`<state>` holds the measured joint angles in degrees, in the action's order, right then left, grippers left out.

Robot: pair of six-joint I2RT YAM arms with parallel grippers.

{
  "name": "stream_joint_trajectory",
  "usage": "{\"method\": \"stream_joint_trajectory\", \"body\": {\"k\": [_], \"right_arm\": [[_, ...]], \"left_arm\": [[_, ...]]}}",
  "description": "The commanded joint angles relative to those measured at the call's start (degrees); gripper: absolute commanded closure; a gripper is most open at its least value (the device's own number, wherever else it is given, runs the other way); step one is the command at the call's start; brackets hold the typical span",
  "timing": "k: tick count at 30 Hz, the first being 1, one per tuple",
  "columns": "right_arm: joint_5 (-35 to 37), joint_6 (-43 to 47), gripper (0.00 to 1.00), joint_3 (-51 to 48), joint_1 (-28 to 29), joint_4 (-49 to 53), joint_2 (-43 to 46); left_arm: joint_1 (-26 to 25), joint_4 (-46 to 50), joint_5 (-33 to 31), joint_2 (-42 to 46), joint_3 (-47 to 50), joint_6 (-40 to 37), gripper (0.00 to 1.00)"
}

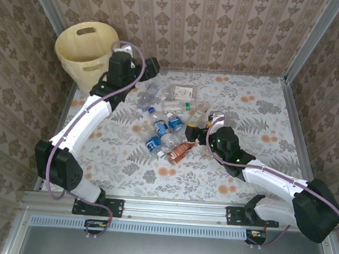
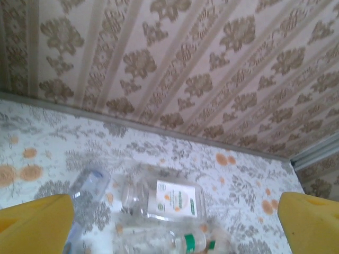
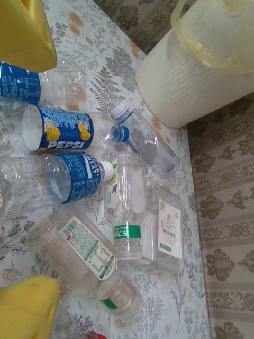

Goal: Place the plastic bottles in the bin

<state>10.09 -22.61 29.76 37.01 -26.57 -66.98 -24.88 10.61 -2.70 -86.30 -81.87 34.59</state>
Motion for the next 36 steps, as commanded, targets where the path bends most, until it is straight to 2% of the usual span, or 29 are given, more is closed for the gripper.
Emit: {"method": "stream_joint_trajectory", "body": {"k": [1,7,12,17,20,23,29,36], "right_arm": [[2.39,-1.43,0.00,-1.06,0.08,-0.25,-0.51],[4.44,-1.78,0.00,-1.90,-0.10,-0.29,-0.68],[4.58,-2.52,0.00,-2.07,-0.78,-0.28,-0.83],[4.02,-3.16,0.00,-1.41,-1.15,-0.20,-1.53],[3.04,-3.05,0.00,-0.83,-1.24,0.45,-1.75],[3.09,-3.14,0.00,-0.84,-1.24,0.69,-1.62],[3.42,-3.89,0.00,-0.84,-1.33,1.13,-1.97],[3.27,-4.72,0.00,0.13,-1.51,3.34,-2.45]], "left_arm": [[-3.43,-1.63,-6.79,3.12,4.34,3.71,0.00],[-5.00,2.39,-6.75,6.94,13.64,13.44,0.00],[-5.17,7.17,-6.89,8.41,18.77,17.76,0.00],[-5.00,8.34,-3.70,7.85,22.78,22.74,0.00],[-5.00,8.52,0.27,7.32,25.34,26.22,0.00],[-5.06,10.38,3.11,6.94,26.75,27.77,0.00],[-5.22,12.12,3.84,6.06,29.99,29.84,0.00],[-6.66,16.25,3.16,1.06,28.95,31.77,0.01]]}}
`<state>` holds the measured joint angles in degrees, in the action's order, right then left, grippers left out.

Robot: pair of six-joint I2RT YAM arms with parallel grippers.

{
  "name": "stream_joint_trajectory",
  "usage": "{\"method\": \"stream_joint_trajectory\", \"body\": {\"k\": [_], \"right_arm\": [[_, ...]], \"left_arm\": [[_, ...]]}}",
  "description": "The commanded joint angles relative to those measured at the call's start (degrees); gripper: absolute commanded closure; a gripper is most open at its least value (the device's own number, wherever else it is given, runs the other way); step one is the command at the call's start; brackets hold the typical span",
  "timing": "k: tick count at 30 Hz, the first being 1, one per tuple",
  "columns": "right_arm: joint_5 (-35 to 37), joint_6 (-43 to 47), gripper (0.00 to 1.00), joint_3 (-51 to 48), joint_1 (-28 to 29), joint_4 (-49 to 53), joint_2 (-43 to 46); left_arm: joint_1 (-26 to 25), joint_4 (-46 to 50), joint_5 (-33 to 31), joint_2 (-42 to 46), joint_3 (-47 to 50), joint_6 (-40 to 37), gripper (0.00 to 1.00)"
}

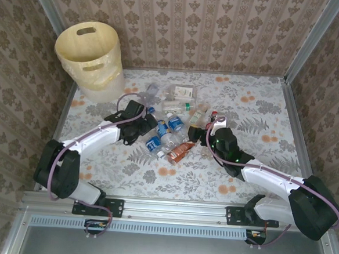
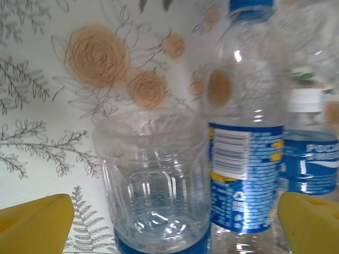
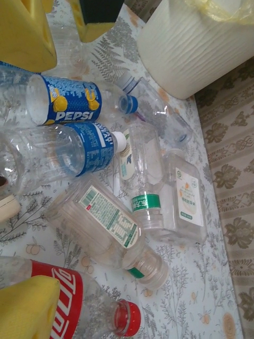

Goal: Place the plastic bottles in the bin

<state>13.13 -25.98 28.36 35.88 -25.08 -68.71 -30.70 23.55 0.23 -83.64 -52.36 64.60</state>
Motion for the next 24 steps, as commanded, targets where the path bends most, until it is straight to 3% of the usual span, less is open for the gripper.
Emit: {"method": "stream_joint_trajectory", "body": {"k": [1,11,24], "right_arm": [[0.04,-1.44,0.00,1.65,-0.37,2.05,-0.89],[-0.63,-1.63,0.00,1.96,-0.36,2.17,-1.52],[-1.75,-0.77,0.00,1.27,-0.37,0.91,-1.26]], "left_arm": [[-1.02,3.32,0.27,-2.16,-0.72,1.78,0.01],[-1.82,-3.62,-1.02,-5.02,1.83,1.92,0.08],[-1.73,-5.42,-2.86,-7.79,2.15,0.83,0.16]]}}
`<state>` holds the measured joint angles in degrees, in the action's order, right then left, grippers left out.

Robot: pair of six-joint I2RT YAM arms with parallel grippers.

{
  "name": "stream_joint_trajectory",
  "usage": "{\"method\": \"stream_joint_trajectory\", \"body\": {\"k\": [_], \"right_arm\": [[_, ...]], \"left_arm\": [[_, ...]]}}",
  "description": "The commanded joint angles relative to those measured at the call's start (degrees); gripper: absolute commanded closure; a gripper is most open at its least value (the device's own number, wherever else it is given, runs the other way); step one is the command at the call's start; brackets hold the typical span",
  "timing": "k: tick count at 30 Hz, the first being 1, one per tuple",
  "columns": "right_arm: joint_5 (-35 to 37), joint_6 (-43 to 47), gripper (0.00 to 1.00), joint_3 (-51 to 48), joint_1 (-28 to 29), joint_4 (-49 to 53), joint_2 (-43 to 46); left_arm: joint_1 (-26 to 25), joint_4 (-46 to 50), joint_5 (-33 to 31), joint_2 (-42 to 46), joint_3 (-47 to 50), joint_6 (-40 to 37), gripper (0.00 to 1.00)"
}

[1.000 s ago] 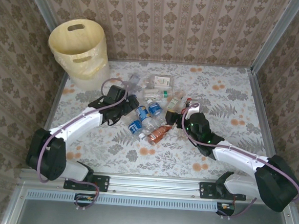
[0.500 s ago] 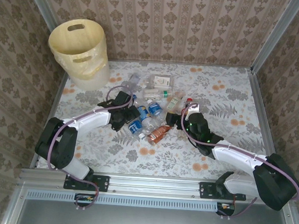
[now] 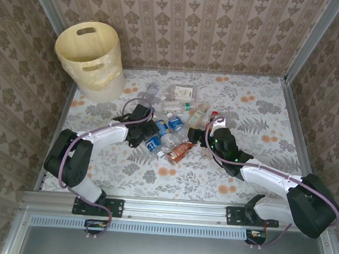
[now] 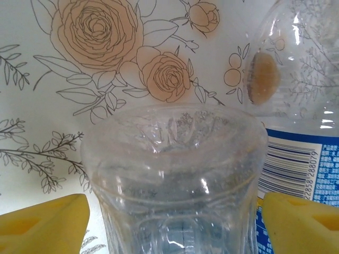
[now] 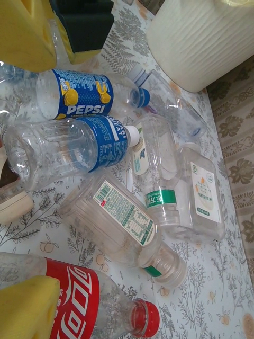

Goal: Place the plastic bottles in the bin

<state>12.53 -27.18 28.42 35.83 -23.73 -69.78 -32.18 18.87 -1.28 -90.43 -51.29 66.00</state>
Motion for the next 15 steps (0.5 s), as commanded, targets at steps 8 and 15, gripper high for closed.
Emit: {"method": "stream_joint_trajectory", "body": {"k": [8,15], "right_arm": [[-1.13,0.81,0.00,1.38,-0.28,-0.39,-0.27],[-0.96,0.81,0.00,1.64,-0.30,-0.31,-0.28]], "left_arm": [[-0.02,-1.47,-2.40,-1.51,1.89,-1.03,0.24],[0.02,-1.74,-2.92,-3.42,1.01,-1.75,0.28]]}}
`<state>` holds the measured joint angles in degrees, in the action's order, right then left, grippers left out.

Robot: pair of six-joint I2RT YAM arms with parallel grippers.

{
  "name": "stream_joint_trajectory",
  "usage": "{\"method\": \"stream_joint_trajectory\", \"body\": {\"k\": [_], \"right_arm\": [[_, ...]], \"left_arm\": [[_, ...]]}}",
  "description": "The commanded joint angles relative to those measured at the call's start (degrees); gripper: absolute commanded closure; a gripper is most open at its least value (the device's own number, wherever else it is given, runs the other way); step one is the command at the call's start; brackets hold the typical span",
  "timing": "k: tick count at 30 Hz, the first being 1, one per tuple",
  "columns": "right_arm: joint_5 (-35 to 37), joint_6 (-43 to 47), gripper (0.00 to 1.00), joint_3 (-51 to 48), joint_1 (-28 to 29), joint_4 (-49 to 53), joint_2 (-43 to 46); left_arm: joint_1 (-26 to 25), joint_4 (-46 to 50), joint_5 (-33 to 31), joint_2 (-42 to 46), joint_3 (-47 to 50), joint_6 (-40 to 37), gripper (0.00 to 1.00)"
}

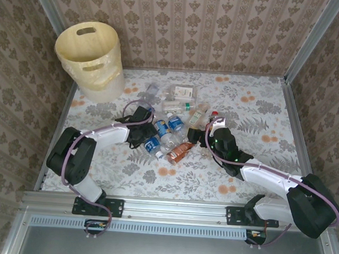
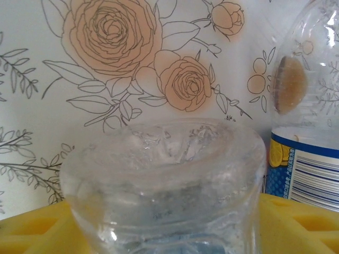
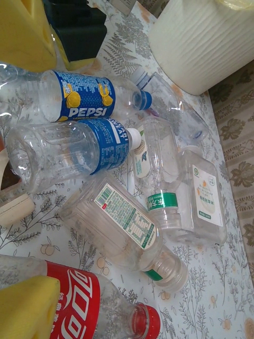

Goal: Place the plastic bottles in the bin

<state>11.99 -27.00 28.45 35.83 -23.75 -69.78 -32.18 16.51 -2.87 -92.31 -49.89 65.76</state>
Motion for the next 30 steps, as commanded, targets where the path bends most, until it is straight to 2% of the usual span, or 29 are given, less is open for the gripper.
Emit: {"method": "stream_joint_trajectory", "body": {"k": [1,10,15,19,30], "right_arm": [[-0.42,0.55,0.00,1.62,-0.33,-0.25,-0.20],[-0.67,1.38,0.00,1.87,-0.33,0.72,-0.18],[-1.54,1.53,0.00,2.12,-0.33,0.25,-0.49],[-5.82,4.55,0.00,2.72,-0.04,-0.48,-1.47],[-8.81,6.23,0.00,8.68,2.02,-0.51,-7.64]], "left_arm": [[0.02,0.63,-1.28,-1.82,-0.41,-1.59,0.29],[0.02,-0.18,-1.30,-1.16,-0.12,-2.49,0.37],[0.02,0.60,-1.96,-0.27,-0.30,-2.90,0.37],[0.02,0.84,-2.80,1.28,-0.12,-3.85,0.37],[0.28,4.90,-8.38,7.04,-1.60,-10.99,0.38]]}}
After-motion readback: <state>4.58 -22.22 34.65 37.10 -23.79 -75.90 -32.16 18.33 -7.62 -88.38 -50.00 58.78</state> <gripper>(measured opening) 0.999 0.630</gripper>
